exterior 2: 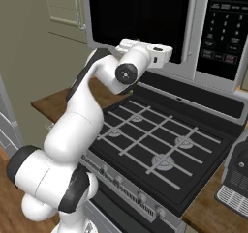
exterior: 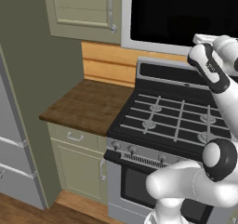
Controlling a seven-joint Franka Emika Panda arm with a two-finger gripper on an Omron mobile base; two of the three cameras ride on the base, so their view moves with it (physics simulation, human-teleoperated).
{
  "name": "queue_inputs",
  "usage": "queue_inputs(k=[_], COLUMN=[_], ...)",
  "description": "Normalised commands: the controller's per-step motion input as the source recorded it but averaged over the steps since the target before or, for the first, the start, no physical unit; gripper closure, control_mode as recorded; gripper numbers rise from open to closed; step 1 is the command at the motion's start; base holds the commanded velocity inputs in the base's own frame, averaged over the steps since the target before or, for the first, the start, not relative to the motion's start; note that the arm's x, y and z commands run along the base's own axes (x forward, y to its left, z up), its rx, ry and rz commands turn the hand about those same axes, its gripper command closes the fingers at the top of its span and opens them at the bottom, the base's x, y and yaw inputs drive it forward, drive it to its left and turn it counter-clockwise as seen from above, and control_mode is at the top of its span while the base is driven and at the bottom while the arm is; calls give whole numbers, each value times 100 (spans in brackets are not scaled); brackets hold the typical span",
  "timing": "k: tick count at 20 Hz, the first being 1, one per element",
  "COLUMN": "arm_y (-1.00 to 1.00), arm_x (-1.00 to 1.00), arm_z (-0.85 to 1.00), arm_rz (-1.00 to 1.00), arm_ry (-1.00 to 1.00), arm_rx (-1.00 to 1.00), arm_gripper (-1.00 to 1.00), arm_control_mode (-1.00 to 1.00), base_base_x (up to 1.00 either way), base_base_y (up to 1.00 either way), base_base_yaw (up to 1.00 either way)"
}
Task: Pick the sweet potato from the sink and place it in the bowl. Then pick the bowl and place it in the microwave. Then close the microwave door and press the start button.
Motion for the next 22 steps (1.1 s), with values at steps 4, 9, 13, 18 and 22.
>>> queue_inputs(k=[4,9,13,18,22], arm_y=[28,38,44,29,15], arm_x=[-39,-97,-93,-78,-89], arm_z=[26,35,45,54,25], arm_rz=[0,0,0,0,0], arm_ry=[-7,-1,0,2,4], arm_rx=[0,0,0,0,-2], arm_gripper=[-100,-100,-100,-100,100], arm_control_mode=[-100,-100,-100,-100,-100], base_base_x=[0,0,0,0,0], base_base_y=[0,0,0,0,0], base_base_yaw=[0,0,0,0,0])
